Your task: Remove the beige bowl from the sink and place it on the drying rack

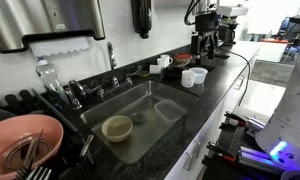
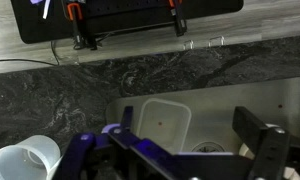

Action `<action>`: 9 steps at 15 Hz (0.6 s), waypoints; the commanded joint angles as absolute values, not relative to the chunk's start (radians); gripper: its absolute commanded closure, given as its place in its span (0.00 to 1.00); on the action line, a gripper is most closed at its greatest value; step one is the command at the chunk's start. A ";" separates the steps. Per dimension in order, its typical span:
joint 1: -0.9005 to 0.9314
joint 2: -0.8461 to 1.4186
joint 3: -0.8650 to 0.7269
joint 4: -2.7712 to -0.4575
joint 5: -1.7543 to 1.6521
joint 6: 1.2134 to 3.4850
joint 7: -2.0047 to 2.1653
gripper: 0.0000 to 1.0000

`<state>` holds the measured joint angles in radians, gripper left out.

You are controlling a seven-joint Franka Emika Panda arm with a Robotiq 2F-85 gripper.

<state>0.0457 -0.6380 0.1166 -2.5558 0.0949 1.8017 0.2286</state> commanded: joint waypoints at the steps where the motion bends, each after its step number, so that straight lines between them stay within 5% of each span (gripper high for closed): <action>1: 0.044 -0.638 0.118 -2.554 0.095 1.800 0.228 0.00; 9: 0.054 -0.601 0.133 -2.529 0.095 1.818 0.226 0.00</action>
